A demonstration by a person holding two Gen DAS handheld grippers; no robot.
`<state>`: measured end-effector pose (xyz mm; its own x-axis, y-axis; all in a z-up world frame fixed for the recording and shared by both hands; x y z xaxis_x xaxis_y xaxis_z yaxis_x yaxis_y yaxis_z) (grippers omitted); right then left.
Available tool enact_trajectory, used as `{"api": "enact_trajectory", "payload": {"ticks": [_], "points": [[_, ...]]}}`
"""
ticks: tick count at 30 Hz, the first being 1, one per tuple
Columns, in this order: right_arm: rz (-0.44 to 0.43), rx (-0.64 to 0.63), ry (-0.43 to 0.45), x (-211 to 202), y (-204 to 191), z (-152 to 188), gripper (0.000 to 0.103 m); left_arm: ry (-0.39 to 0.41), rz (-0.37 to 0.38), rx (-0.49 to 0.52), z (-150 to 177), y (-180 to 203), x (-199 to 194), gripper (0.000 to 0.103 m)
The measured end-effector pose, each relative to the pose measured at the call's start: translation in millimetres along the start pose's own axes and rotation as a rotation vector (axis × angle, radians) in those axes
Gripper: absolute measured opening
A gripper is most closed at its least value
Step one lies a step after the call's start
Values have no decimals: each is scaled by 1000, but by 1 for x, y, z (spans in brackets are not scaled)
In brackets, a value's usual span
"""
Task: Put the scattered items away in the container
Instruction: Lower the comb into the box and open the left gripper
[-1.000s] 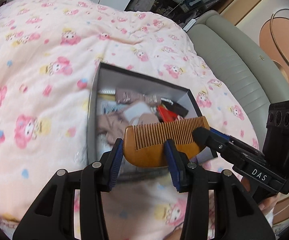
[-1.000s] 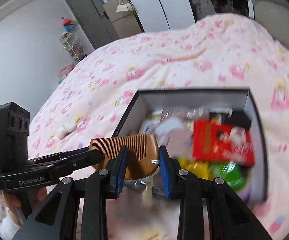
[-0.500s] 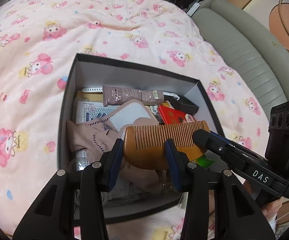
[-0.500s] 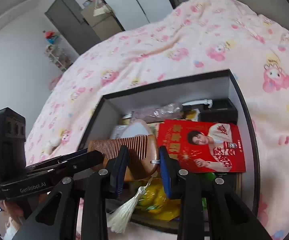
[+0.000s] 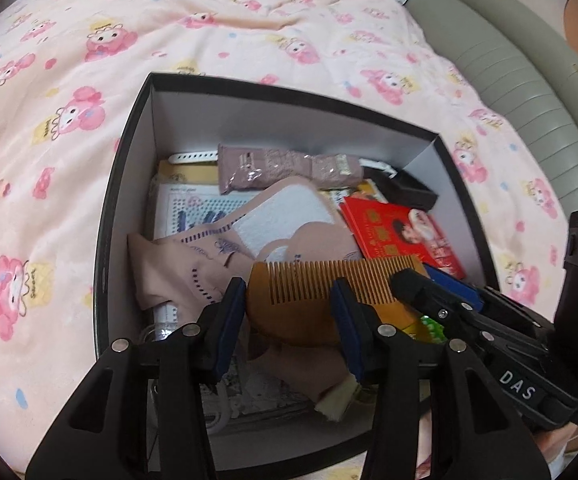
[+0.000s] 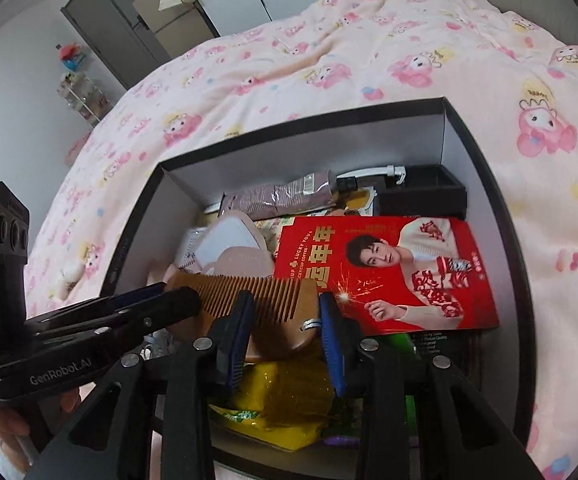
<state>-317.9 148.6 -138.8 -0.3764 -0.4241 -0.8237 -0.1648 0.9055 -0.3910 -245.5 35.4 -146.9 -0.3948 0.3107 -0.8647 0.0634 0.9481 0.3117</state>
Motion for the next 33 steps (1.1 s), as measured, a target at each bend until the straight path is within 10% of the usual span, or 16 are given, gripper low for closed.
{"api": "enact_trajectory", "payload": {"ticks": [10, 33], "points": [[123, -138, 179, -32, -20, -3, 30, 31, -40, 0, -1, -7, -6, 45], [102, 34, 13, -12, 16, 1, 30, -94, -119, 69, 1, 10, 28, 44]]}}
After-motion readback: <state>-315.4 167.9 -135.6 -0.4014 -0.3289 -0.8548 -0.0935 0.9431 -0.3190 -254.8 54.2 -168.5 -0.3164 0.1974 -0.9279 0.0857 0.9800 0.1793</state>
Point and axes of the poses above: each gripper's, at about its wrist camera, not at the fingertips, and x roughly the way its jaws point, y to its right, z to its underside, the point moved 5 cm from there along x, roughly the way its jaws point, and after that the axes turned 7 degrees about x, right-handed, at the moved point
